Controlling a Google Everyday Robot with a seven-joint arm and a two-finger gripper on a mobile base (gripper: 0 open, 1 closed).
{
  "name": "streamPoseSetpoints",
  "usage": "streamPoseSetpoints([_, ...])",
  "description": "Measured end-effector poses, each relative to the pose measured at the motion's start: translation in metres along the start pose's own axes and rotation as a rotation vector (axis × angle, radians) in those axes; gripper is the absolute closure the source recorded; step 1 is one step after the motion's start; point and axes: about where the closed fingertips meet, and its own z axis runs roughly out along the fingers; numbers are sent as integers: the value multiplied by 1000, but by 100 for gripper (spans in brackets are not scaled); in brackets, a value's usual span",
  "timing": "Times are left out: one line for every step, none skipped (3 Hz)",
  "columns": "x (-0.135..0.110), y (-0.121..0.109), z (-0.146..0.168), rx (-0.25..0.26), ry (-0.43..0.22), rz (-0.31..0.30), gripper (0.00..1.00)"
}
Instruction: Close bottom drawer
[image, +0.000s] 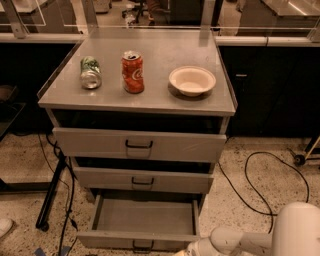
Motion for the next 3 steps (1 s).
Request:
streamPoseSetpoints([-2,1,0,-35,-13,-5,66])
streamPoseSetpoints([-16,2,-3,-63,-47,-51,88])
streamPoseSetpoints([-30,0,-3,-77,-61,-100,100])
